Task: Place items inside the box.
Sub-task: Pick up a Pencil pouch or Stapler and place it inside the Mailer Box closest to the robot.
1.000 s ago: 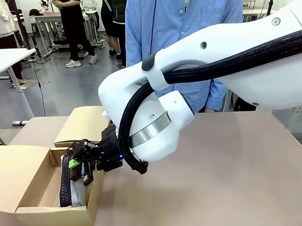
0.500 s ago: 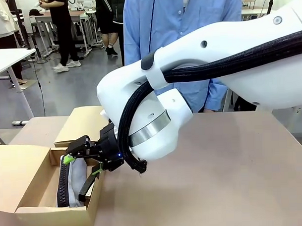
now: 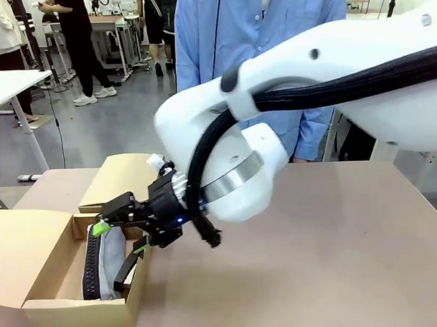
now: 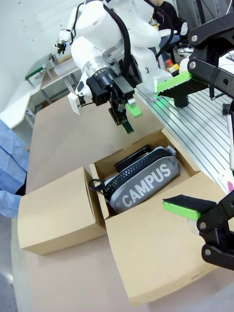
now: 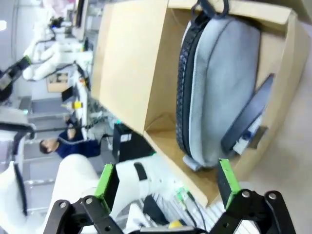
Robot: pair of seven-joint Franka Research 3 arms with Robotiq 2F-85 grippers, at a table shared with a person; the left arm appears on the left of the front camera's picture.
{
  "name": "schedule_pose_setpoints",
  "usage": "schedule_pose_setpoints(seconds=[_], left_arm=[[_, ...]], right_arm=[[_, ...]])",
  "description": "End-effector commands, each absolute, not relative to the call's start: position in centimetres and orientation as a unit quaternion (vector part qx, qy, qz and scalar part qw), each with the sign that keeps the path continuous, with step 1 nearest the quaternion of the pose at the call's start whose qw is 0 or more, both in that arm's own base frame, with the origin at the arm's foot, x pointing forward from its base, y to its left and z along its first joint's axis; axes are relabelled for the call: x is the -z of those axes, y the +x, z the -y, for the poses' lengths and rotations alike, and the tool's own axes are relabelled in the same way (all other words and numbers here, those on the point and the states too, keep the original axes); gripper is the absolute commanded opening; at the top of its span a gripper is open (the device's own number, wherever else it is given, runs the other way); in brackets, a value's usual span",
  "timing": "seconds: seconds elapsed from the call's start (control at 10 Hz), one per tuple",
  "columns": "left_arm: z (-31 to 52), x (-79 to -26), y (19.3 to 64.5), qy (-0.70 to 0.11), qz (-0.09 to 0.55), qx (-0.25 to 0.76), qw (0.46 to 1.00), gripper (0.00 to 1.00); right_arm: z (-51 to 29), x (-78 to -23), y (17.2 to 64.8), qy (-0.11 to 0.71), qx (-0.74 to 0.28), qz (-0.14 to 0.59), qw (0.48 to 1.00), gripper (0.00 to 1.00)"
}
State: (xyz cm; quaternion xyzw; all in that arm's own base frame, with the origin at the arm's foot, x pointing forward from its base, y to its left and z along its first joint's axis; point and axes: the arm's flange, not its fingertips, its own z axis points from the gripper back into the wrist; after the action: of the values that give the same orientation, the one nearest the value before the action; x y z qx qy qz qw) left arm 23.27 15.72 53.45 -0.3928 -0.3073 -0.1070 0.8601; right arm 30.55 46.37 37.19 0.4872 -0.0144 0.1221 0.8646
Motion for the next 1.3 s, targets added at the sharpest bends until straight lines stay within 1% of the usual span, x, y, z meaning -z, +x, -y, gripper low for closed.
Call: schedule_pose_setpoints(seconds=[0.0, 0.1, 0.2, 0.3, 0.4, 0.5, 0.8, 0.9, 1.2], left_arm=[[-15.5, -53.4, 23.2, -0.397, 0.316, 0.115, 0.854, 1.0], [-15.5, -53.4, 23.2, -0.397, 0.316, 0.115, 0.854, 1.0], [-15.5, -53.4, 23.2, -0.397, 0.316, 0.115, 0.854, 1.0], [-15.5, -53.4, 23.2, -0.397, 0.316, 0.115, 0.854, 1.0], [-15.5, -53.4, 23.2, -0.397, 0.316, 0.115, 0.854, 1.0], [-15.5, -53.4, 23.2, -0.397, 0.316, 0.115, 0.854, 1.0], [-15.5, -53.4, 23.2, -0.397, 0.316, 0.115, 0.854, 1.0], [-15.5, -53.4, 23.2, -0.397, 0.316, 0.115, 0.854, 1.0], [-15.5, -53.4, 23.2, -0.397, 0.316, 0.115, 0.854, 1.0]], right_arm=[[-35.8, -40.8, 30.2, 0.531, -0.147, -0.034, 0.834, 1.0], [-30.8, -42.0, 29.8, 0.573, -0.148, -0.079, 0.803, 1.0], [-26.4, -42.8, 29.0, 0.603, -0.13, -0.072, 0.783, 1.0], [-22.8, -42.9, 28.1, 0.615, -0.097, -0.037, 0.781, 1.0], [-21.9, -41.8, 27.3, 0.603, -0.03, 0.012, 0.797, 1.0], [-28.4, -42.2, 28.9, 0.602, -0.126, -0.059, 0.786, 1.0], [-28.4, -42.2, 28.9, 0.602, -0.126, -0.059, 0.786, 1.0], [-26.7, -42.3, 27.8, 0.602, -0.12, -0.053, 0.788, 1.0], [-18.4, -44.6, 31.6, 0.603, -0.04, 0.011, 0.797, 1.0]])
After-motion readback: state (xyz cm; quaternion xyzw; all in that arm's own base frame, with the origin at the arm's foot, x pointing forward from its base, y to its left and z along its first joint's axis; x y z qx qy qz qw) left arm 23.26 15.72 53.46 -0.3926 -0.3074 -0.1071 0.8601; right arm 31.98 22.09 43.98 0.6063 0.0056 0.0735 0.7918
